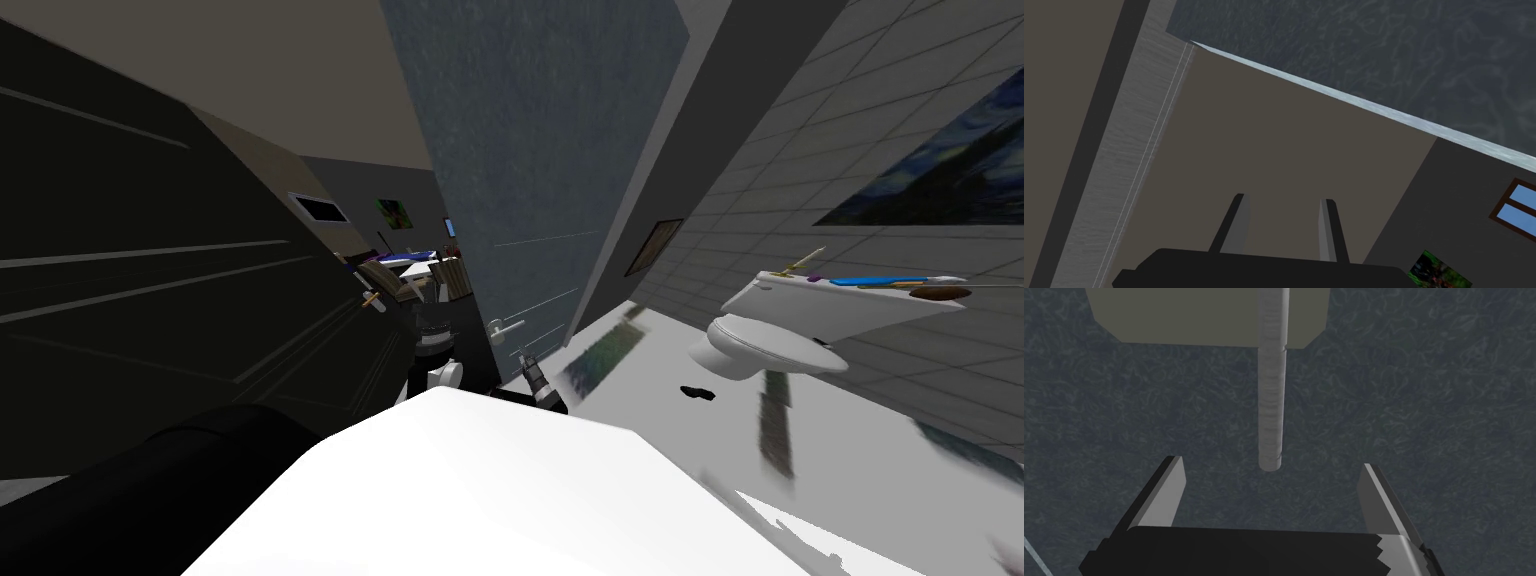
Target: Push the door open
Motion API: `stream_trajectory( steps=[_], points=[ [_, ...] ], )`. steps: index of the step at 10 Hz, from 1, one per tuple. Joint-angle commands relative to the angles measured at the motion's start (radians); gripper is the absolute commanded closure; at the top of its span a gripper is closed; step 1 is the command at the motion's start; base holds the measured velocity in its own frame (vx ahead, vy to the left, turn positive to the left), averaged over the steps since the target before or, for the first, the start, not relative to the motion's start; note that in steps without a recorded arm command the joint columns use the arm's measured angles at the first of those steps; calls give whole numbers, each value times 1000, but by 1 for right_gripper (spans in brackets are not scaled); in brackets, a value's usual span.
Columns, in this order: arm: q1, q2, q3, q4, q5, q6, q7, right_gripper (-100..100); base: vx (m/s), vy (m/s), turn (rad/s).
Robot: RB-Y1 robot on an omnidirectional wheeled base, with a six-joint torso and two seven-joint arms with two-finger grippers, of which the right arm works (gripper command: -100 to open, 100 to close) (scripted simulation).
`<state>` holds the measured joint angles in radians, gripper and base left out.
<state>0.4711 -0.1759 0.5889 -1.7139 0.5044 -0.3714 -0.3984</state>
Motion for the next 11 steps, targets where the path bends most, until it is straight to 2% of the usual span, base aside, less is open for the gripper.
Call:
stream_trajectory(
  steps=[1,6,7,8,11],
  points=[
    [-8,8,-2,8,-3,6,2,-100,177,94,25],
    [-40,35,-9,32,-13,30,8,-100,166,123,33],
    [-38,32,-8,30,-12,27,7,-100,81,50,-2],
    [-38,32,-8,30,-12,27,7,100,-11,-6,-2],
    [-38,32,-8,30,-12,27,7,100,-25,-17,2]
  ],
)
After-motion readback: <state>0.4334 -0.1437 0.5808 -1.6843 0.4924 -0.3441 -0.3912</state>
